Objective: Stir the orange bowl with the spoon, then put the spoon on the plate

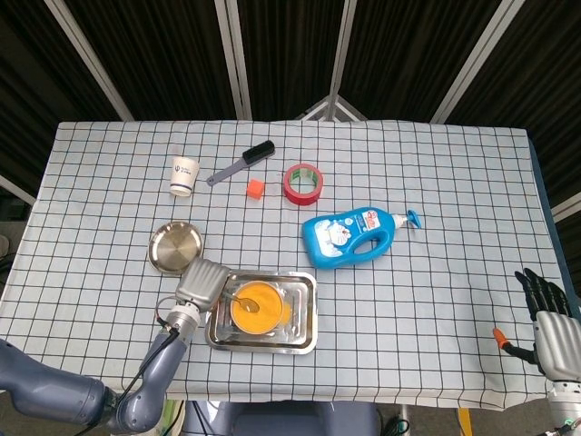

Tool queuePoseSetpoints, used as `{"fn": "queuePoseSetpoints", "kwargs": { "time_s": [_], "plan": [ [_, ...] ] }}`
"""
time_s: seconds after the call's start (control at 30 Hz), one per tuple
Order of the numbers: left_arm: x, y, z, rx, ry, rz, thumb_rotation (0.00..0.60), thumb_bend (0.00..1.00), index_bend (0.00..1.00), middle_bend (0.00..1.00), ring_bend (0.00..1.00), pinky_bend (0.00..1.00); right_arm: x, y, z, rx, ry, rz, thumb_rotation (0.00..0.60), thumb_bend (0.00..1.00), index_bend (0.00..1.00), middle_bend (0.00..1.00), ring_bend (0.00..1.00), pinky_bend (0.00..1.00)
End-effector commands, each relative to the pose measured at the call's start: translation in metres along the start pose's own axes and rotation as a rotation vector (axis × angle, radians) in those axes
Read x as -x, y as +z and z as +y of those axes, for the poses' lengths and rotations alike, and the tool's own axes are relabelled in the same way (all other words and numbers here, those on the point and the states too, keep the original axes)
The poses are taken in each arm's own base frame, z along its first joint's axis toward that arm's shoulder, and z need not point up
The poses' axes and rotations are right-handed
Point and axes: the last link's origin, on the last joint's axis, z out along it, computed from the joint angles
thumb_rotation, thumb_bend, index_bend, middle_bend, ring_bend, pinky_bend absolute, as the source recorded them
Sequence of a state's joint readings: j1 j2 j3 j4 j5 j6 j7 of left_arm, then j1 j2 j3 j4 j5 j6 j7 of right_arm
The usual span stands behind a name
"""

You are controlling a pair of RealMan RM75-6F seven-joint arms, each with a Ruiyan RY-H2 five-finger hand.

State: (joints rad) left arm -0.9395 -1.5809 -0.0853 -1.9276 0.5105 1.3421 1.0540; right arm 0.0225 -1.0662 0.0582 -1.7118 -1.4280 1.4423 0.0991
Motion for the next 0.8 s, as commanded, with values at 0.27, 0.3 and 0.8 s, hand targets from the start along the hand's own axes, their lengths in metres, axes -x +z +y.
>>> {"fn": "queuePoseSetpoints", "kwargs": {
  "time_s": [0.27,0.3,0.8],
  "plan": [
    [-0.002,0.0,0.001,0.014,0.008,0.022,0.6,0.83,0.6,1.0,1.0,0.98,0.0,0.0,0.0,0.001,0.001,-0.001,0.6,0.31,0.0,0.0,0.0,0.0],
    [-0.003,0.0,0.002,0.015,0.01,0.026,0.6,0.84,0.61,1.0,1.0,0.98,0.0,0.0,0.0,0.001,0.001,-0.001,0.6,0.31,0.0,0.0,0.0,0.0],
    [-0.015,0.0,-0.001,0.05,0.175,0.127,0.6,0.89,0.74,1.0,1.0,0.98,0.0,0.0,0.0,0.004,0.007,-0.004,0.6,0.31,0.0,0.0,0.0,0.0]
  ]
}}
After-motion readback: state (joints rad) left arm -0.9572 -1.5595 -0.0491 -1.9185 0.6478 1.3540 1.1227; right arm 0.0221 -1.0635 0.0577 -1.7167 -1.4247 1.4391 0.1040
